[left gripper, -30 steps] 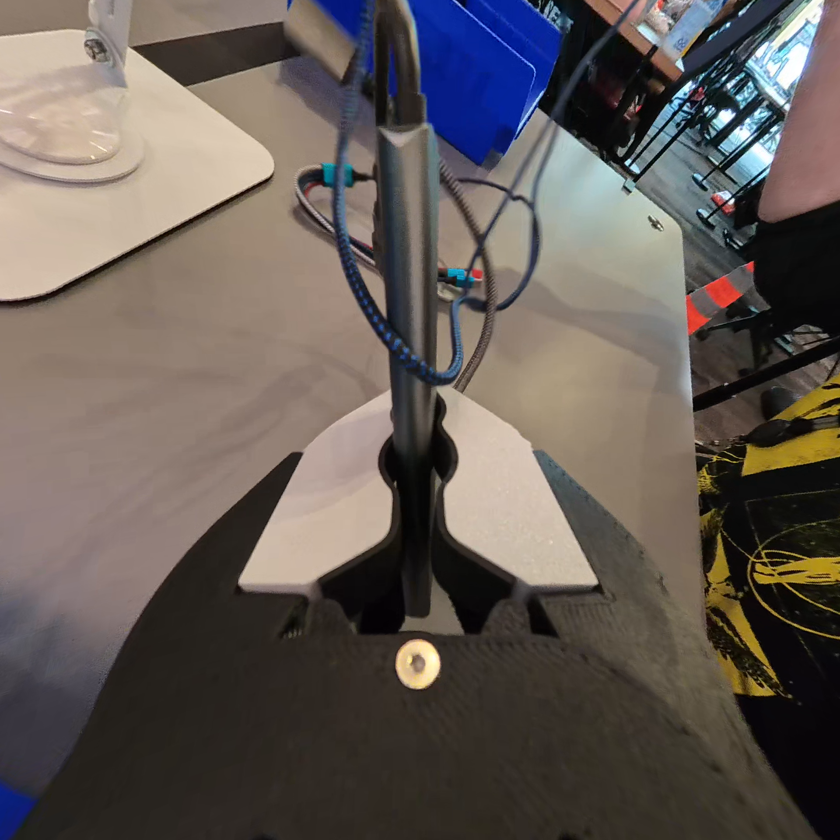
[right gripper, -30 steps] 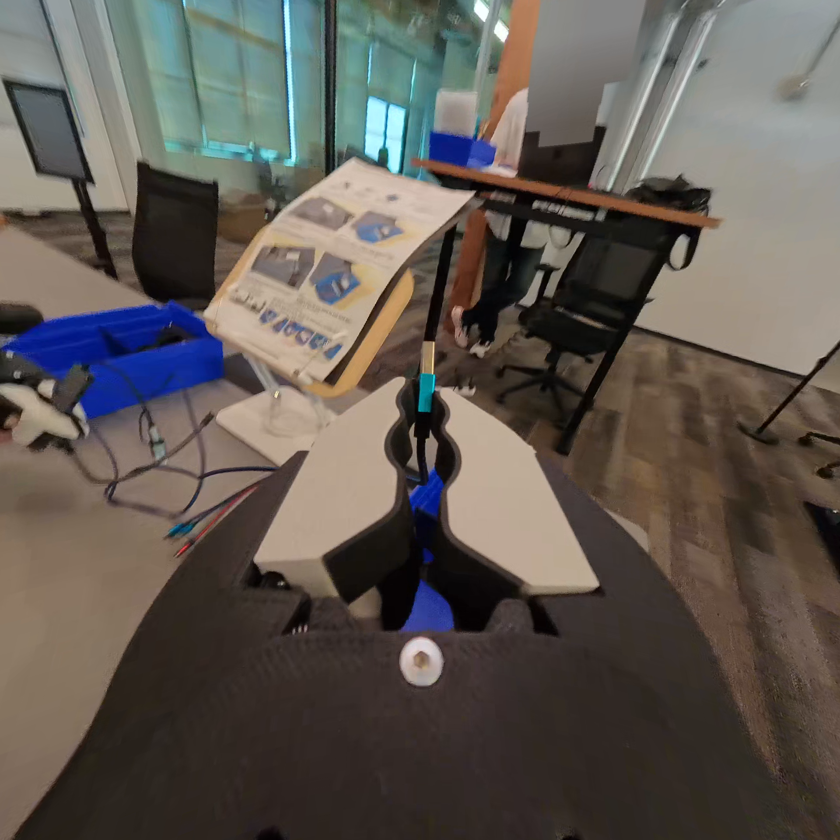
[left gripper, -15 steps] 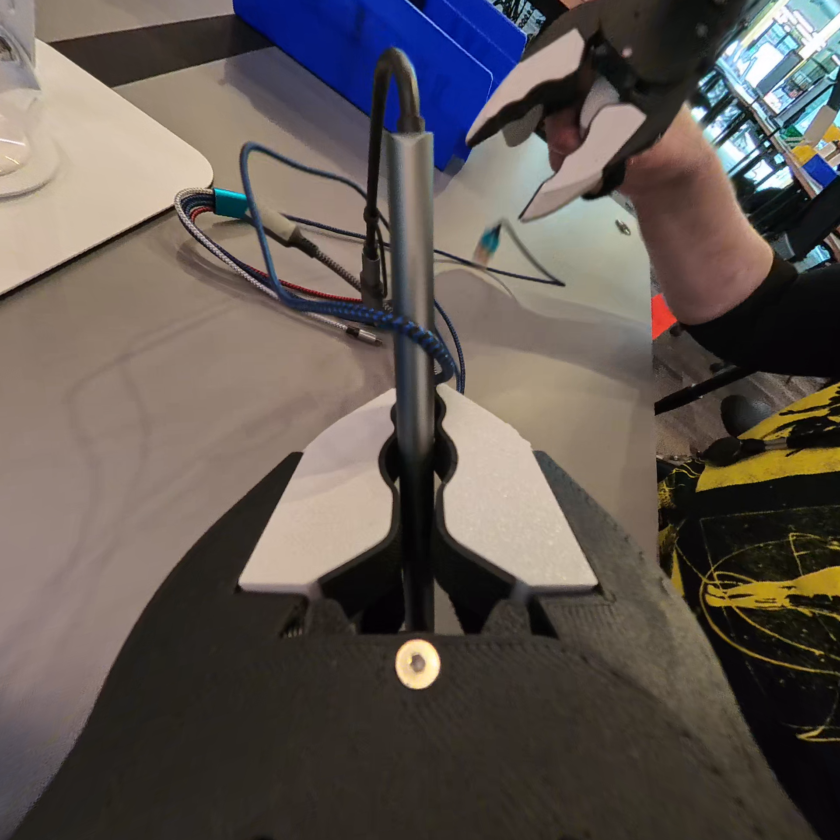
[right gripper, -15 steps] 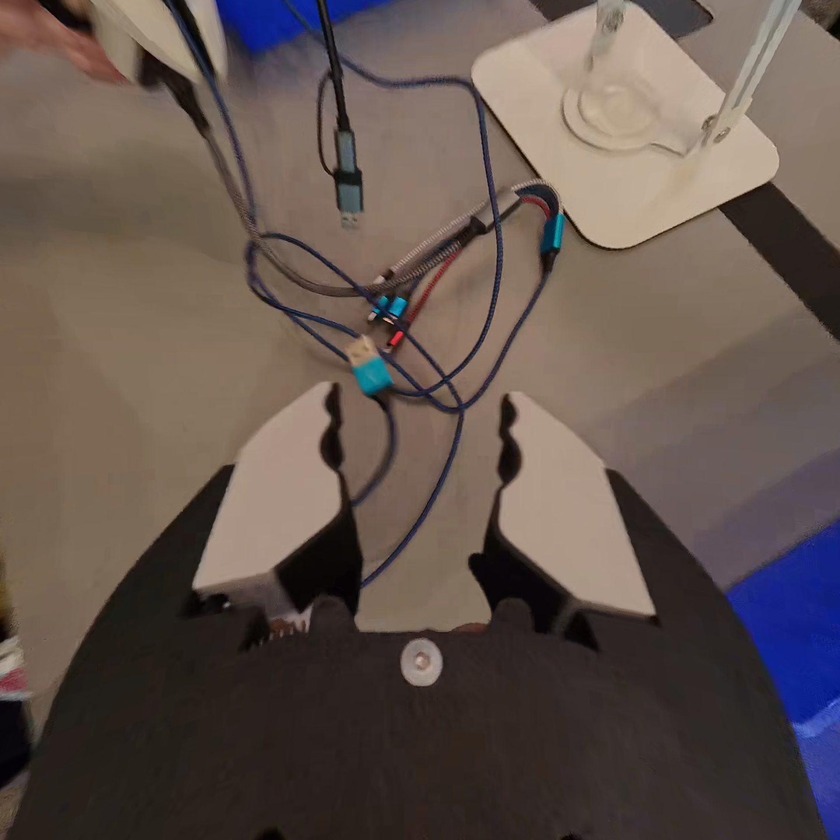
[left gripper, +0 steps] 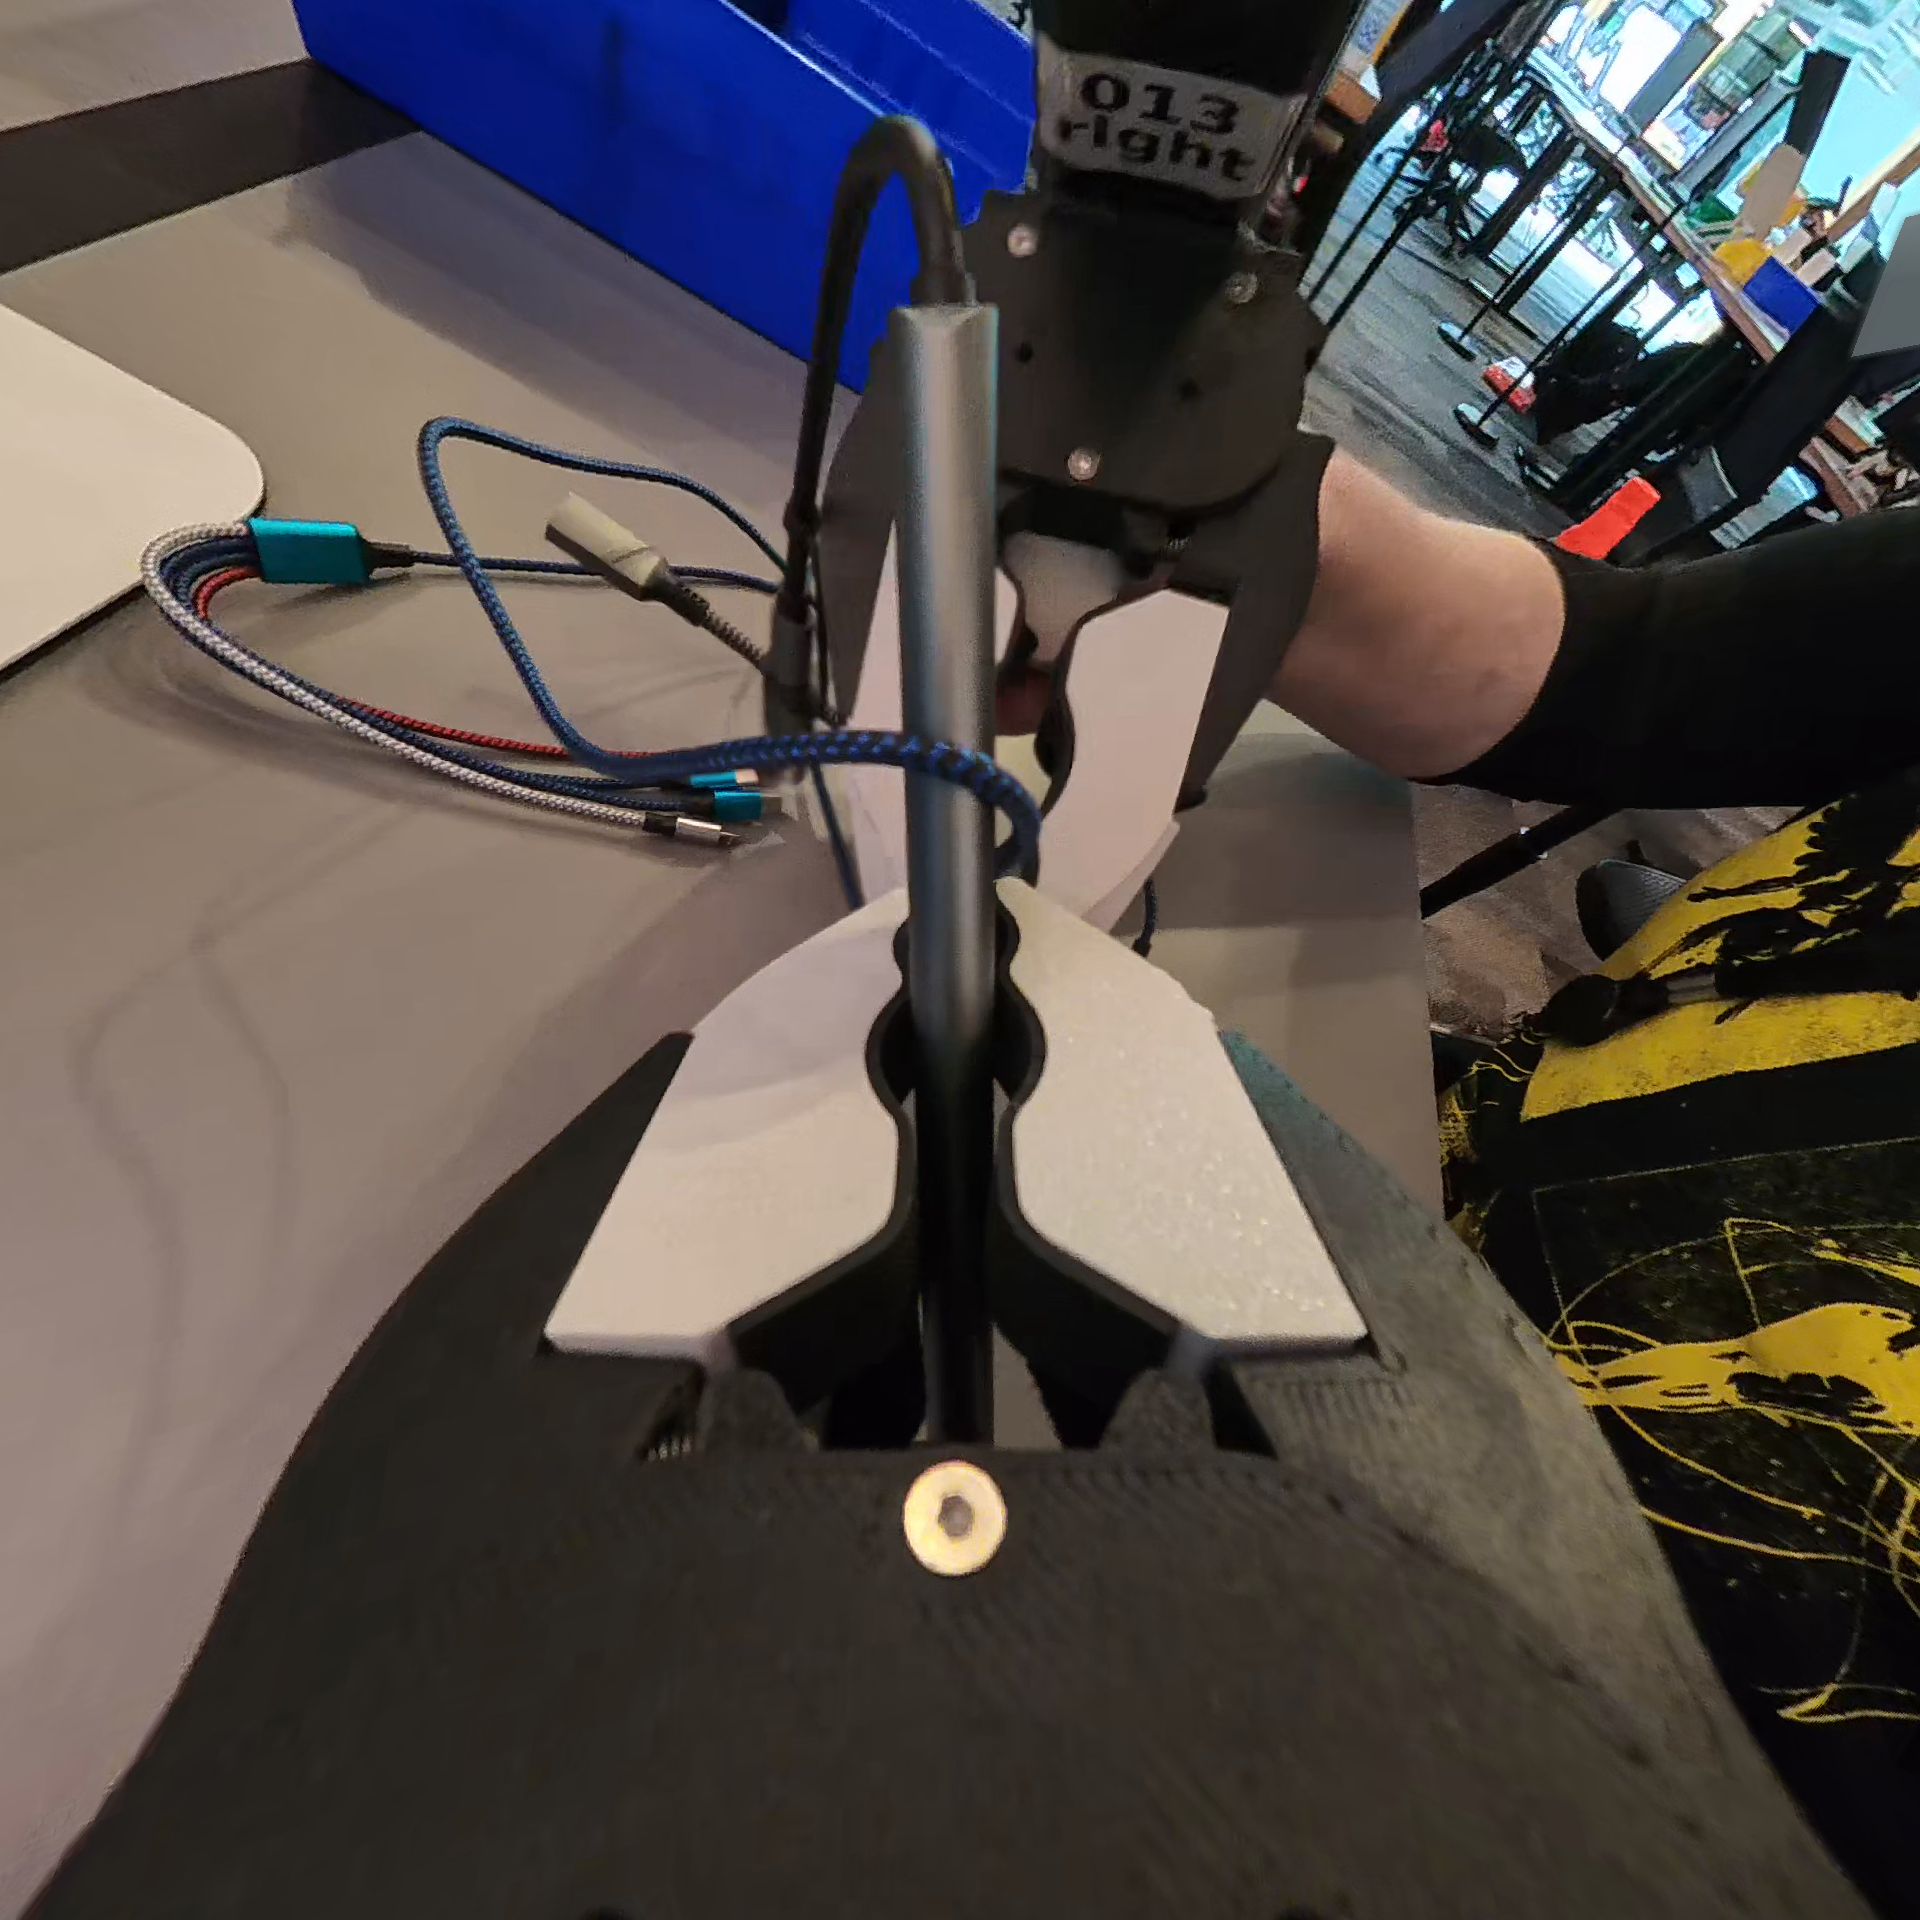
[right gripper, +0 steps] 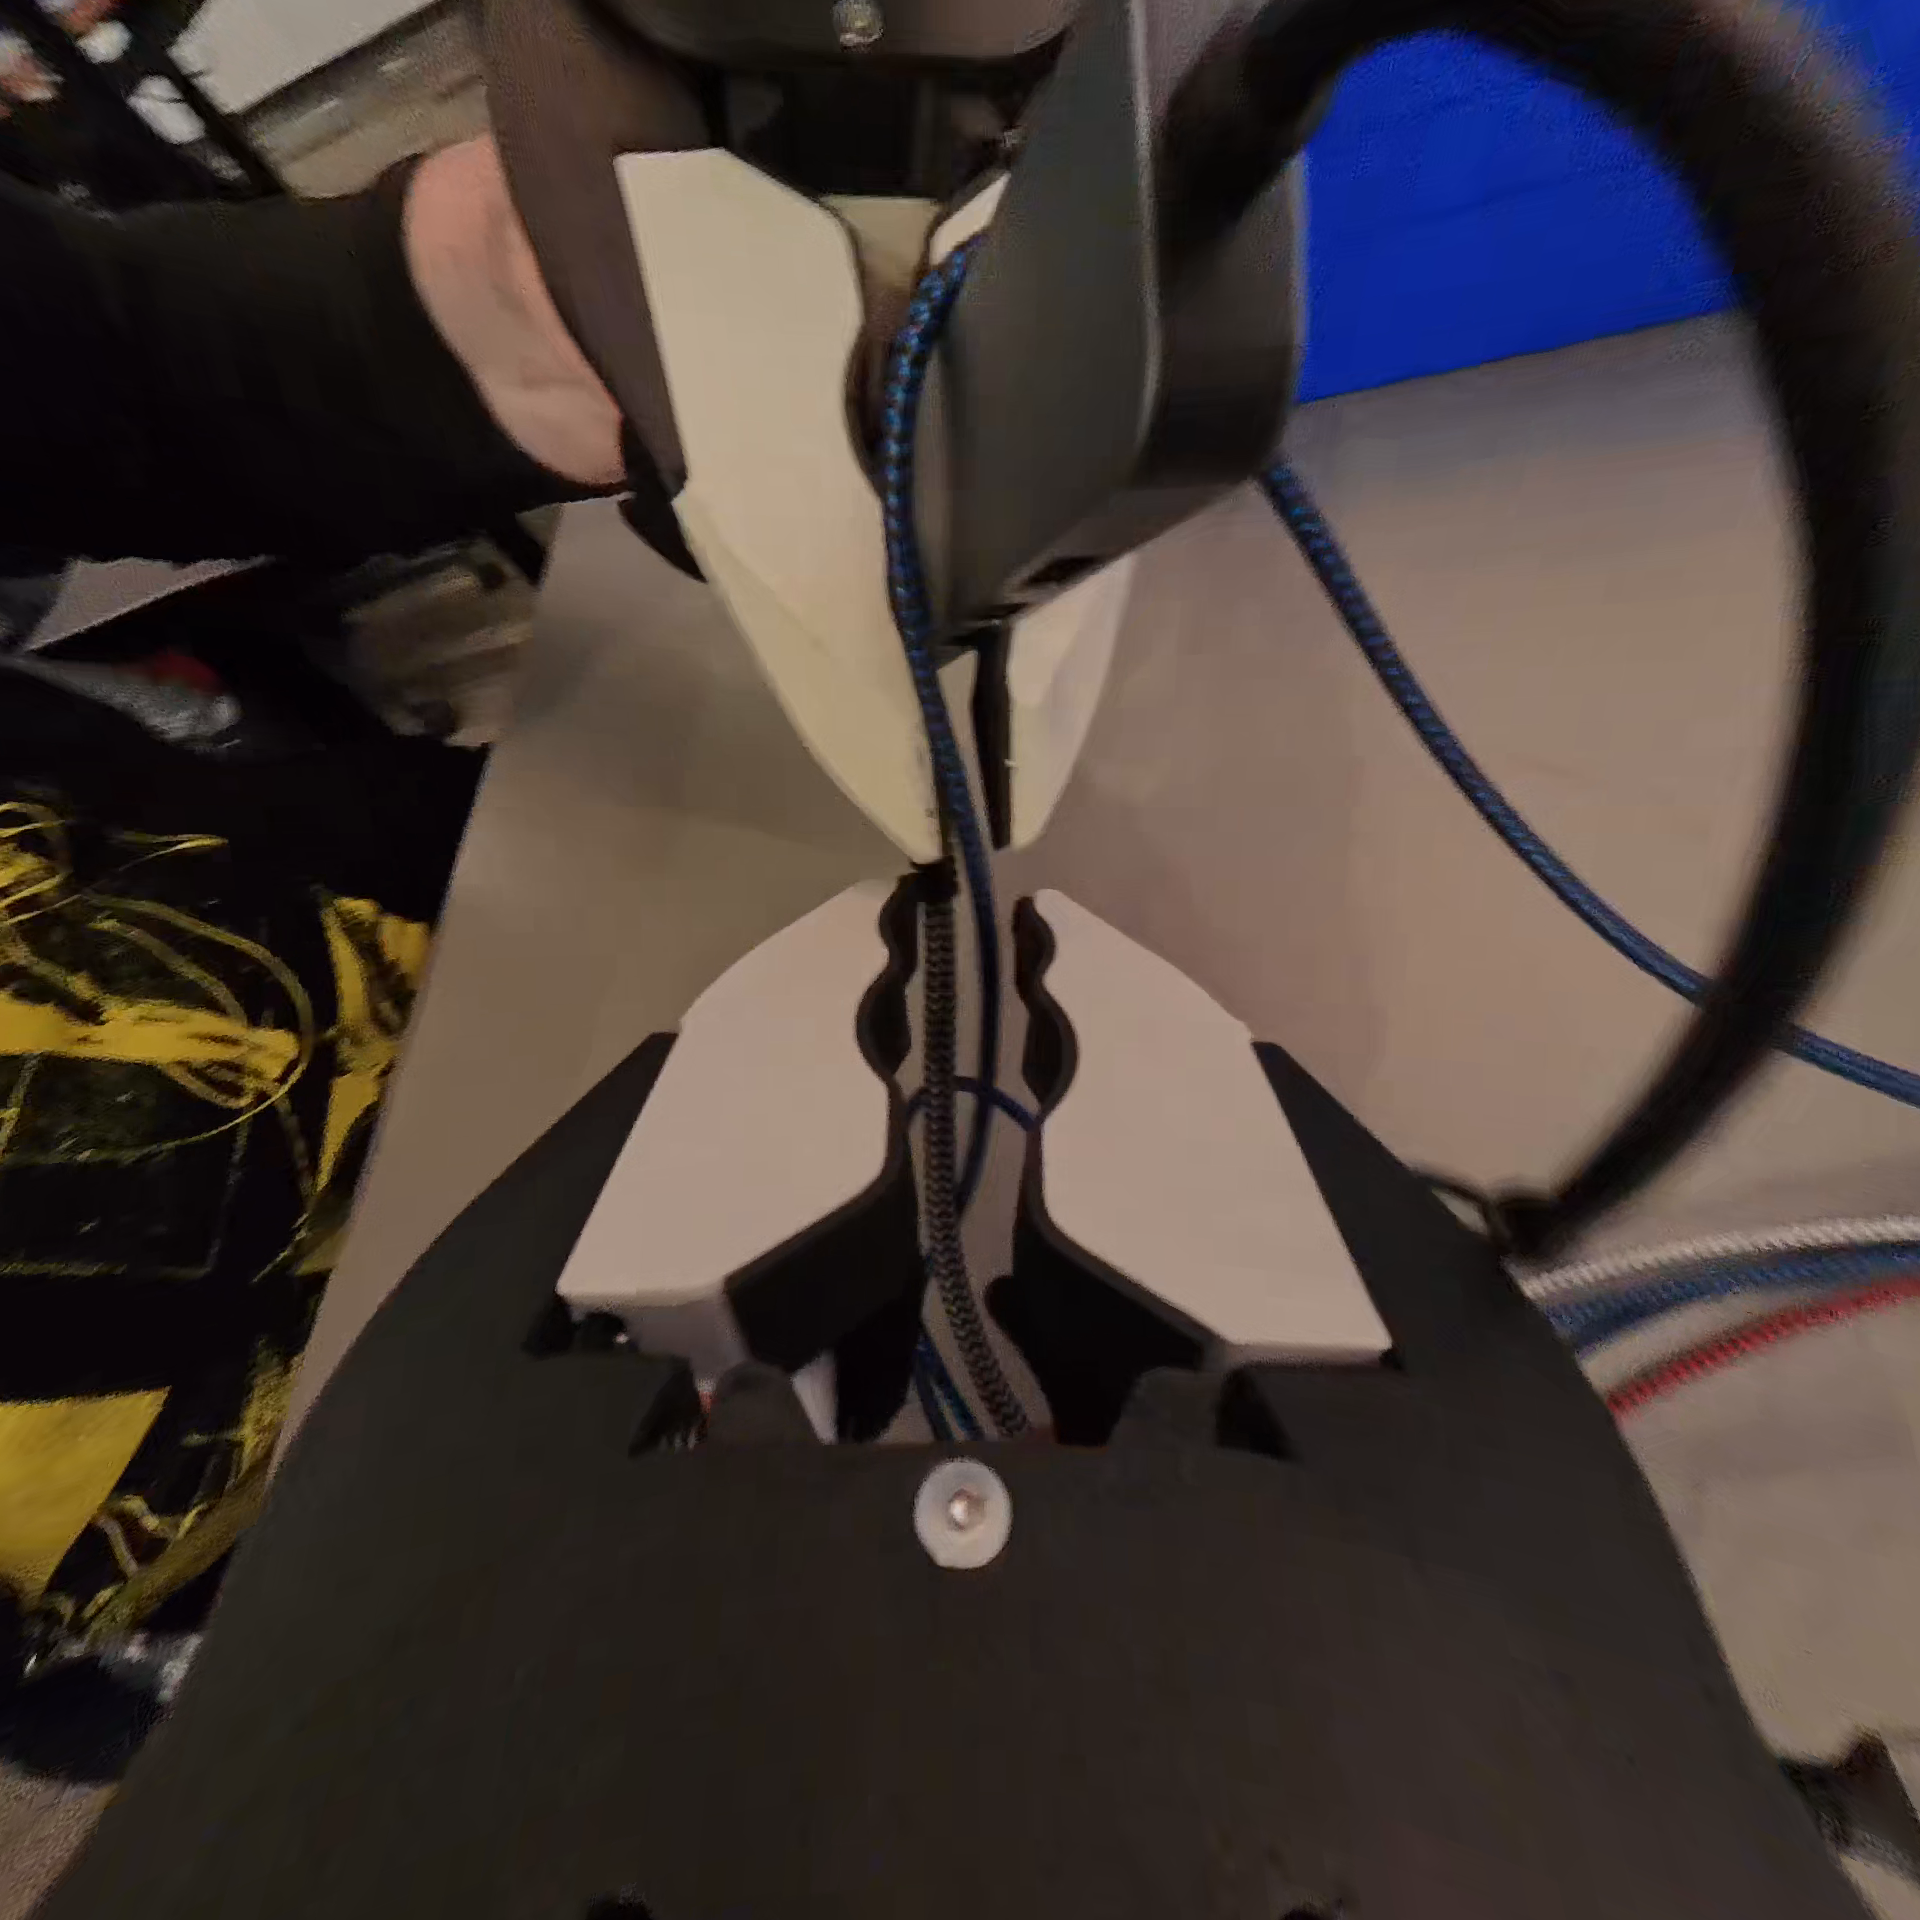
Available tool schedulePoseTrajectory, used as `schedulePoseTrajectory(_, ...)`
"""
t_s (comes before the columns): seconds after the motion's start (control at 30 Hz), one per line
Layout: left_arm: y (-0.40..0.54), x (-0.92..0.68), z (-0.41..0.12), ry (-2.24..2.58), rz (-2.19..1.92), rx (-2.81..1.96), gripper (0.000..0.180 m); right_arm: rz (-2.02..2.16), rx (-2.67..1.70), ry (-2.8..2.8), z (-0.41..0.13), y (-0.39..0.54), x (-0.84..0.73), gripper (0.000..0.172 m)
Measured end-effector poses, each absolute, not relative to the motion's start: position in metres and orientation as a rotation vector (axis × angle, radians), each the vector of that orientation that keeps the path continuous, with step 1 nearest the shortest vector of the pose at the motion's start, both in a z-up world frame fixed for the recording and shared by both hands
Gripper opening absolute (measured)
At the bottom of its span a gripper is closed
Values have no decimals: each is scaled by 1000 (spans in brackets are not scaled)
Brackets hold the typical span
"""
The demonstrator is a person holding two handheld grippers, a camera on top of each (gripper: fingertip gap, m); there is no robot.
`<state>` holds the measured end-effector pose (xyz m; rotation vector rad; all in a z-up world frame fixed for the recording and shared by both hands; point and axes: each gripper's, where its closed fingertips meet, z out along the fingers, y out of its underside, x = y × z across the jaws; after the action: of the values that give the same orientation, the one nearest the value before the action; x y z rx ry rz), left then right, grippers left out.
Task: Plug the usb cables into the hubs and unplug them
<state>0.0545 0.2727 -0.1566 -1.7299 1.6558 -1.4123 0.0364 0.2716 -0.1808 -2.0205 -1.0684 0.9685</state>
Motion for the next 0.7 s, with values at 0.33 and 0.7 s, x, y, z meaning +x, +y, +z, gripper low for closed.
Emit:
schedulePoseTrajectory(0.33,284,39,-165,1722,-1324,-1755,9,900,-1798,-921,-83,271,78,0)
schedulePoseTrajectory(0.7,327,-8,-135,1489,-1361,-1745,8,655,-1793,-479,-47,235,237,1)
